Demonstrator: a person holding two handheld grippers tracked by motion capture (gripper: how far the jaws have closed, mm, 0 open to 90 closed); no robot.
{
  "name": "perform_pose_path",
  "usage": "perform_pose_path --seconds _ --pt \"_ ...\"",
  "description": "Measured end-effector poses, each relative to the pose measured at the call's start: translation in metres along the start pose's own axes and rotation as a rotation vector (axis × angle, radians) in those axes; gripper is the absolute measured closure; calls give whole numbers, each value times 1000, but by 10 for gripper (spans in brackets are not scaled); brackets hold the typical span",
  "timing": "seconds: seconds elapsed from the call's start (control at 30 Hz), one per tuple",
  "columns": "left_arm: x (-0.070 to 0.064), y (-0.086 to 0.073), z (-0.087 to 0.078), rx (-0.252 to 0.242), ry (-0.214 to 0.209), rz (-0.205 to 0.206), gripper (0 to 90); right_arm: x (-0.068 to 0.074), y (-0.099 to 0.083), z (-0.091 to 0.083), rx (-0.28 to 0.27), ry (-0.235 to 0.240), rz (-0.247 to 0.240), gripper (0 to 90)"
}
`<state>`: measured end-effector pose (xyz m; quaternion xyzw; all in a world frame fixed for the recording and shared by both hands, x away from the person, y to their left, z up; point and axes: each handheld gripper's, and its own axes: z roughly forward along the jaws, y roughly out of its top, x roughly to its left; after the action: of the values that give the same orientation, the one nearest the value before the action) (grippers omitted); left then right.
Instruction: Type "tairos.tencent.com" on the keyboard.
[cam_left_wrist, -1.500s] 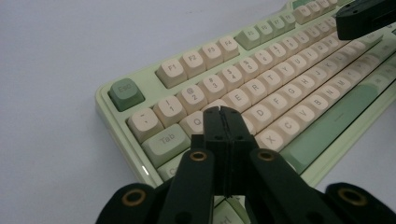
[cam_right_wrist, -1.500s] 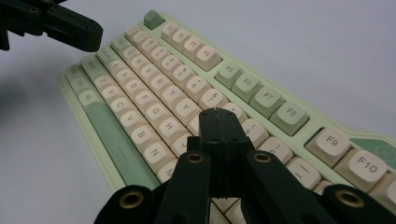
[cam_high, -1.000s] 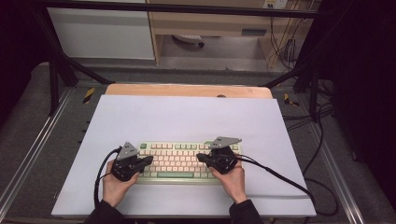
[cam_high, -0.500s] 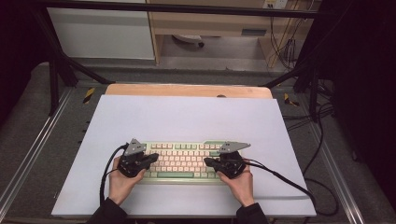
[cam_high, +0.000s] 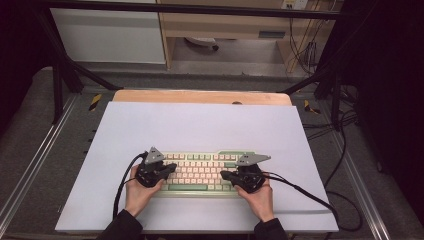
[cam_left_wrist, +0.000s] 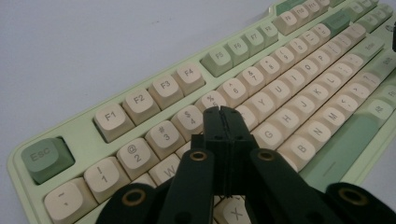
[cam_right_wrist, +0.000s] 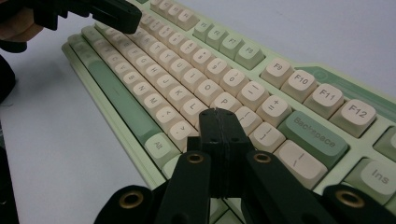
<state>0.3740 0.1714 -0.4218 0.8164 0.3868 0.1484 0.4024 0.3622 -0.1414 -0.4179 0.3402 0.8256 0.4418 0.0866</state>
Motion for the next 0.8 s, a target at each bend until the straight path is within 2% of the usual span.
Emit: perform_pose_path --seconds 0.17,0.8 --pt "-1 -1 6 17 -2 9 900 0 -1 0 1 2 -3 900" --pt "-4 -1 12 17 -6 21 900 0 -2 1 0 3 1 900"
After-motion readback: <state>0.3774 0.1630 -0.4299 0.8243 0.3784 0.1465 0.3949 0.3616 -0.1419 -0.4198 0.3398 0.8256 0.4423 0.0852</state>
